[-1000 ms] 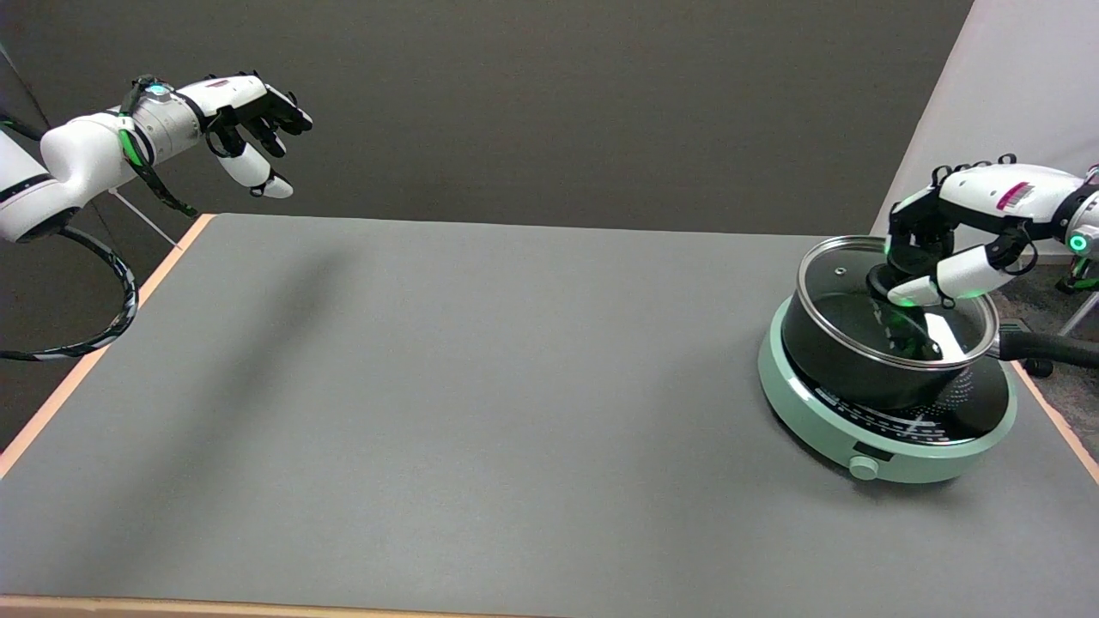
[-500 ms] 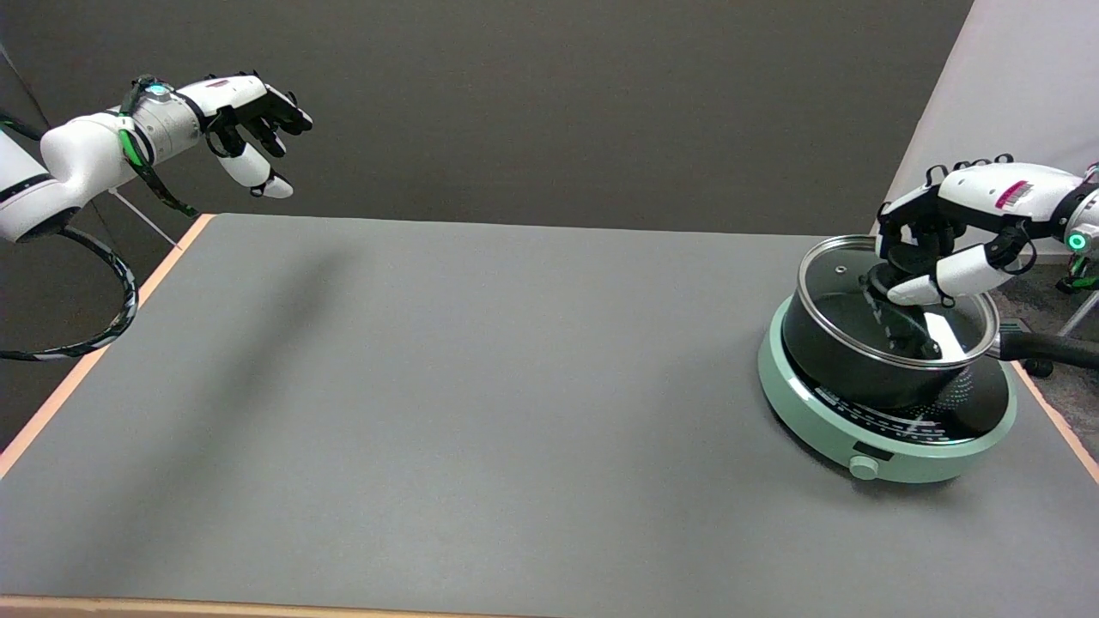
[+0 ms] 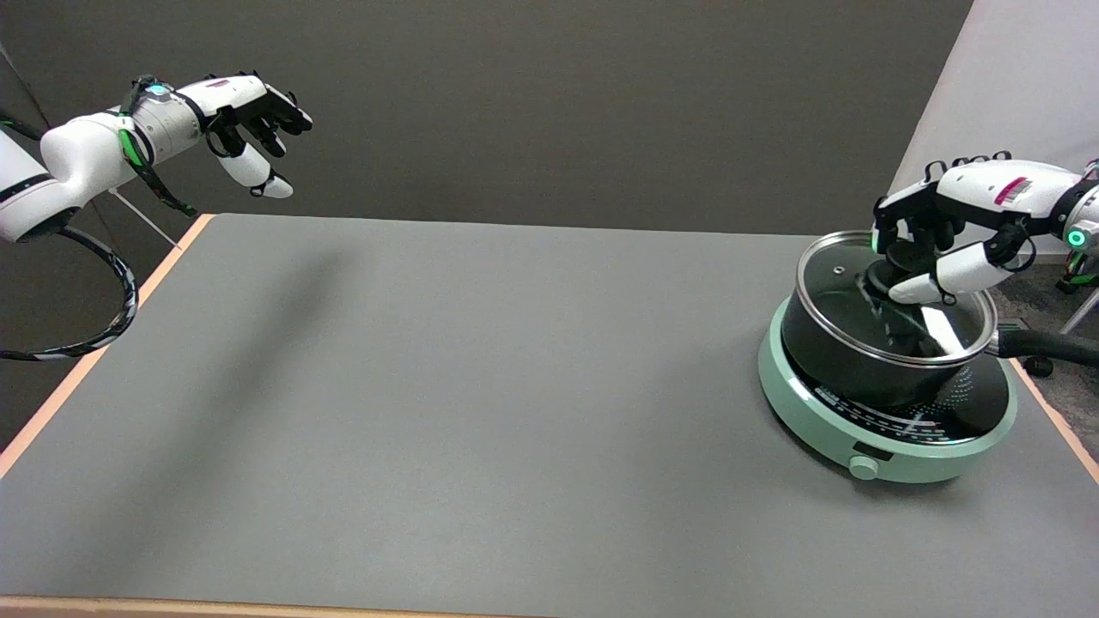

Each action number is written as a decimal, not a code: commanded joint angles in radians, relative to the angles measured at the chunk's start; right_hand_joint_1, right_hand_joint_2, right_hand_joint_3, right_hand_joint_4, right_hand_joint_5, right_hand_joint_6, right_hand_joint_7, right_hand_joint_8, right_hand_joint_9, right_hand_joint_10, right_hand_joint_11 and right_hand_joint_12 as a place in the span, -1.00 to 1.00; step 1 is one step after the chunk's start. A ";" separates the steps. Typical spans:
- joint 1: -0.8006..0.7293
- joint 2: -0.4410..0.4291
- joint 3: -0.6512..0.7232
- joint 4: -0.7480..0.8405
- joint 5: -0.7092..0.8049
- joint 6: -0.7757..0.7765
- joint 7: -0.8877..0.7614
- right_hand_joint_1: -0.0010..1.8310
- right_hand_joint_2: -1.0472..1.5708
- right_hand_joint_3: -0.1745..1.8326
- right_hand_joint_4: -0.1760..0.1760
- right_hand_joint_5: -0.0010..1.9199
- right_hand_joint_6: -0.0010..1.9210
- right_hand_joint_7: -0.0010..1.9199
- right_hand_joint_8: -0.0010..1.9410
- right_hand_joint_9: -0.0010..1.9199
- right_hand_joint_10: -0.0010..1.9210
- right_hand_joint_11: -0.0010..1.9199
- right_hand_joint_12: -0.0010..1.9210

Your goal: Pick up the pot lid.

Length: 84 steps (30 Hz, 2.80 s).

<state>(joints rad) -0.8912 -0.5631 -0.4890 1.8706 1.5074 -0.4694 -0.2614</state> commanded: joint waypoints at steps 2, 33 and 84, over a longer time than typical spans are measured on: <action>0.004 0.002 0.002 -0.001 0.005 0.003 -0.001 0.47 0.50 -0.26 1.00 -0.32 0.30 -0.14 0.44 -0.24 0.52 -0.52 0.76; 0.012 0.009 0.016 0.001 0.011 -0.023 -0.001 0.29 0.63 -0.50 -0.43 -0.30 0.44 -0.10 0.46 -0.21 0.68 -0.51 0.76; 0.381 0.192 -0.217 -0.048 0.434 0.120 0.002 0.49 0.39 -0.06 1.00 -0.29 0.39 -0.05 0.41 -0.17 0.73 -0.35 0.73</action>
<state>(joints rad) -0.7057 -0.4410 -0.4780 1.8440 1.8550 -0.5209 -0.2528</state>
